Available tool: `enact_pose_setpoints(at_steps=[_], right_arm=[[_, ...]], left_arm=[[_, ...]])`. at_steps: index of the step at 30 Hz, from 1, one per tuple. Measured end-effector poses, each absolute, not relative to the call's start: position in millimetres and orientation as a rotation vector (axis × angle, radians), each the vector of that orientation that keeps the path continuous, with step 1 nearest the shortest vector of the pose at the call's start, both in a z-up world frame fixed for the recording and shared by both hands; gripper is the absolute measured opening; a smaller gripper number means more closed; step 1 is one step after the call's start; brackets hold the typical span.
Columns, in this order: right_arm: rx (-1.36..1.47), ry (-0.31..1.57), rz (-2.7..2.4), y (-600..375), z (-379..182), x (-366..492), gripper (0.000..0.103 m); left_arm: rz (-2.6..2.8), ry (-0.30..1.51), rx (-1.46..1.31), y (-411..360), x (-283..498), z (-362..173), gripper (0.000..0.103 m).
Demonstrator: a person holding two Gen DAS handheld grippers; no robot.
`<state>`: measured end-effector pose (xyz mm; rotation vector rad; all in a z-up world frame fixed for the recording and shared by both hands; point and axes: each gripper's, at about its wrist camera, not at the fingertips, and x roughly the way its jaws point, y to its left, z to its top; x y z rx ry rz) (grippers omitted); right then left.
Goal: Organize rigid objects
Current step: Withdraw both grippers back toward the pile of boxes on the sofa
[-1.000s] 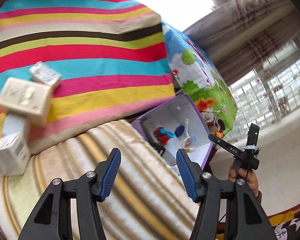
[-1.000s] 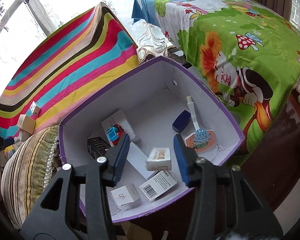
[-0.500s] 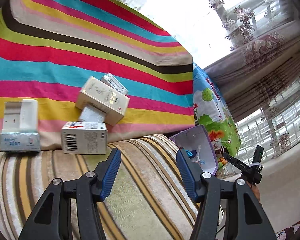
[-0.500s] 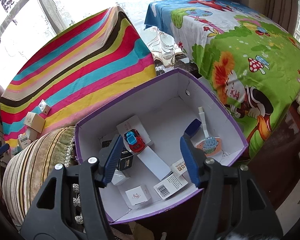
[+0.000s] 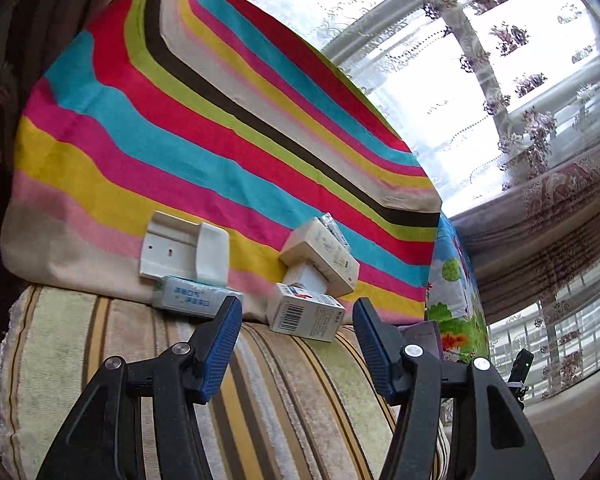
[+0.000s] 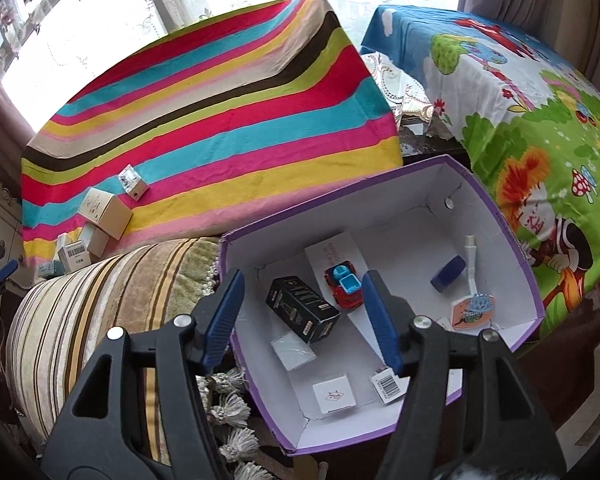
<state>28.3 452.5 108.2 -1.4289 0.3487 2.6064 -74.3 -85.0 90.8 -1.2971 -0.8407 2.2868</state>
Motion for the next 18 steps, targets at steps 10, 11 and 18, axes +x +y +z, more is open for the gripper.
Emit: enact_pose_setpoints(at_steps=[10,11,18], right_arm=[[-1.574,0.295,2.706,382,96,-2,0.072],[-1.590,0.288,2.717,373,95,-6,0.073],[-1.670,0.229,2.804,313,93,-24,0.086]], left_arm=[[2.372,-0.738,-1.511,-89,-92,70,0.072],[2.384,-0.696,-1.547,-83,-96,67,0.074],[2.416,-0.328,-1.723,-41,-117,42,0.082]])
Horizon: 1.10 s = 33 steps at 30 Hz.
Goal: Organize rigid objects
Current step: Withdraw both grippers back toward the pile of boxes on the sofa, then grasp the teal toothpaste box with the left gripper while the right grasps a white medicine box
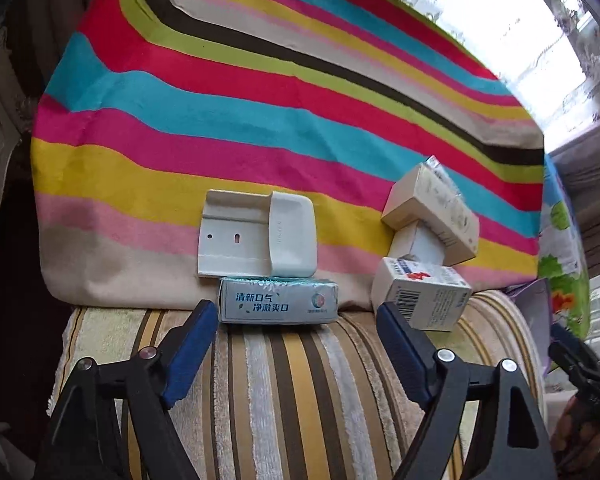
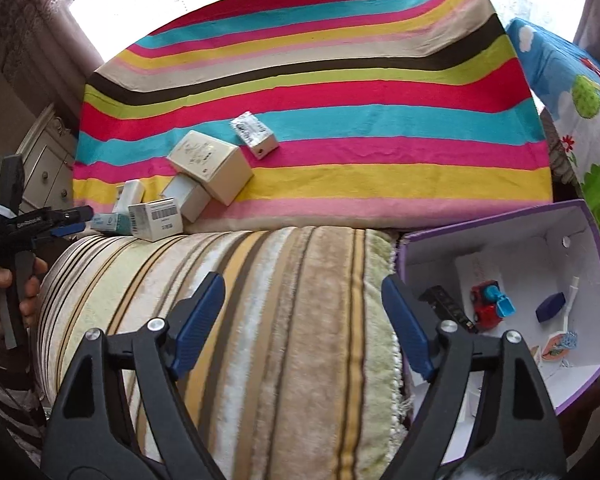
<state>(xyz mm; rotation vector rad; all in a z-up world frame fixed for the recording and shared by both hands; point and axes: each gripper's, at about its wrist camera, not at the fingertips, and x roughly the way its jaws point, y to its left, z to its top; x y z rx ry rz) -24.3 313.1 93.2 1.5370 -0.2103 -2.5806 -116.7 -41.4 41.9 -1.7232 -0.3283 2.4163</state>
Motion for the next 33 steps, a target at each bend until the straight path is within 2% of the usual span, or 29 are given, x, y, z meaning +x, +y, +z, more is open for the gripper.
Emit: enact_pose_setpoints(at_steps=[13,15,24,33], right_arm=[[1.518,-0.088,-2.420,225,80,-64,0.091],[1.513,-0.066,-2.400,212,77,-71,0.091],[1.527,0.001,-2.299,171,55,-100,0.091],[1.564,-0.100,-2.179,163,36,-125,0.091]], left_arm=[[2.415,-0.190,-1.800,-30,-130,16,0.082],[2.420,-0.201,-1.798,-32,-130,14,0.076],[2.444,-0.307,-1.705,-44,-116,16,0.076],[2.456,-0.372,-1.655,-48,-109,21,0.076]])
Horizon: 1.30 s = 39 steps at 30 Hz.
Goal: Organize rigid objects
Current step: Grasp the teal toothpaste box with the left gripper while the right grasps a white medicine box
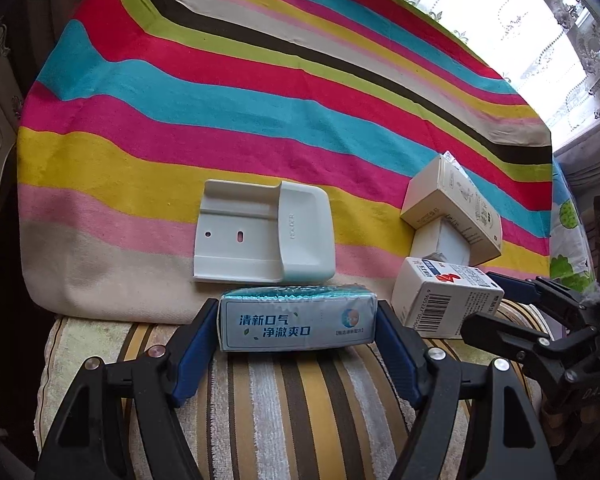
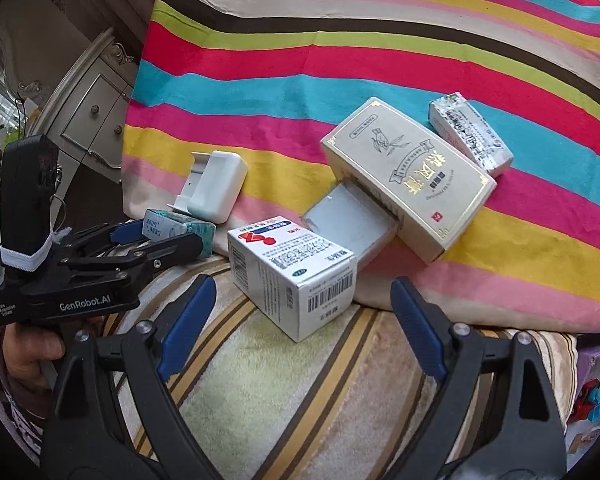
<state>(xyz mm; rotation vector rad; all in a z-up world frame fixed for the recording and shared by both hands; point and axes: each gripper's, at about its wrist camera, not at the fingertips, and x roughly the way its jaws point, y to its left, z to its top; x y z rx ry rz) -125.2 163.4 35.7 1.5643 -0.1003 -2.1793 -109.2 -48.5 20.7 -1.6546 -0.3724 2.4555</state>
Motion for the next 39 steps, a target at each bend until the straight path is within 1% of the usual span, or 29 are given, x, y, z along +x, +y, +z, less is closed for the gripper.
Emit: enact_pose_setpoints(at_steps=[5,6,7,9,13,18,23,28,33,39], right_arm=[[1.570,-0.138,-2.132,157,28,-134,0.089],[1.574,-0.133,-2.124,155,27,-134,0.084],[1.580,-0.124,-2.113,153,25,-134,0.074],[1.590,-0.107,-2.099,151,22,-132,0.061],[1.565,-0.110,-2.101,153,25,-129,0.057],[1.506,-0.050,-2.162,153,37,-116,0.054],[1.430,-0.010,-2.254,158,54,-101,0.053],[1.358,0.013,-2.328,164,68,-89,0.053],[1.309,-0.014,-2.386,179,80,-77,0.053],[1.270,-0.126,-2.455,218,95,-59,0.053]], left_arm=[[2.469,-0.393,-1.638,-49,-110,21,0.076],[2.471,-0.393,-1.635,-49,-110,22,0.076],[2.473,-0.391,-1.632,-49,-110,22,0.076],[2.480,-0.388,-1.626,-49,-109,23,0.076],[2.492,-0.380,-1.611,-47,-107,27,0.076],[2.536,-0.370,-1.557,-45,-98,35,0.076],[2.579,-0.372,-1.511,-44,-90,46,0.076],[2.639,-0.357,-1.409,-37,-78,64,0.075],[2.656,-0.337,-1.333,-20,-70,81,0.075],[2.600,-0.254,-1.255,27,-64,101,0.075]])
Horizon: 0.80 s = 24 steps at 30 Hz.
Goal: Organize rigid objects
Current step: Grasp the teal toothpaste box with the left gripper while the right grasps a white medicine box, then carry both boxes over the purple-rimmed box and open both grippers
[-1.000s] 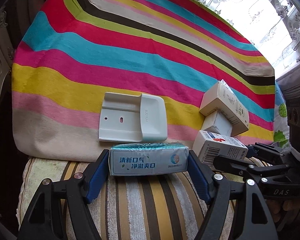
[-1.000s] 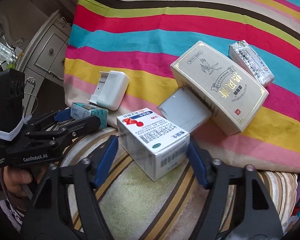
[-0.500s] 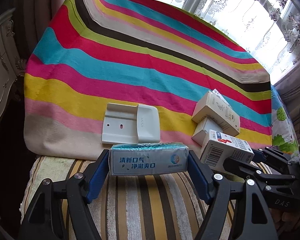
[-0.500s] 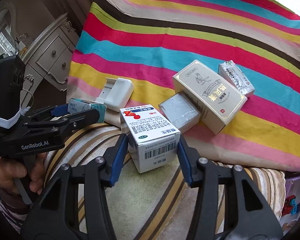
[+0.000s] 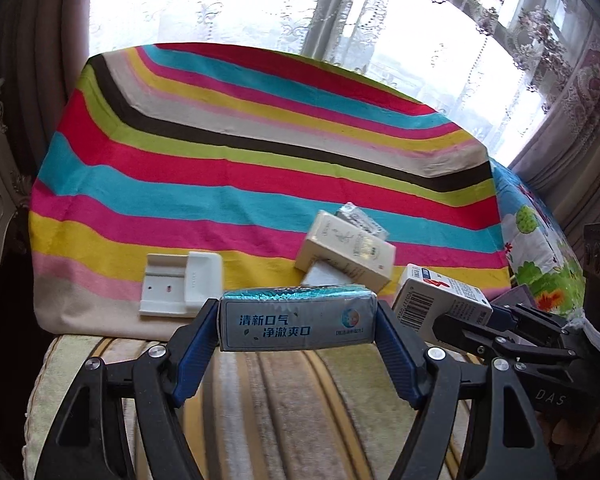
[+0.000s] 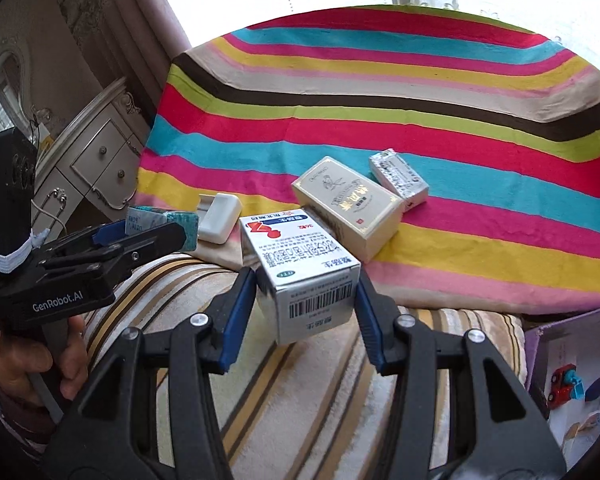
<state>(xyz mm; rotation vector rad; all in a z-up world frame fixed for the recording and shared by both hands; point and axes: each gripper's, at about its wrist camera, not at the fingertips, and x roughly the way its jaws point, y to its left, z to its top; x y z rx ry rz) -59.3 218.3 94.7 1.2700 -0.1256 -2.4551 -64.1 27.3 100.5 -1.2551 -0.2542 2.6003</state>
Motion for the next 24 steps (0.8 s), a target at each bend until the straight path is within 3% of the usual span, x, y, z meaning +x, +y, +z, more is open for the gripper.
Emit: enact_pose_setpoints(at_steps=[16,24], right_arm=[[1.327,-0.592,-2.835,454,93,27,0.053],[1.446,-0.596,-3.075,534,79,58,0.053]], left_arm=[[2.194,0.098,-1.167,231,-32,117,0.076],[1.898,0.179,-1.212,317,9,102,0.075]])
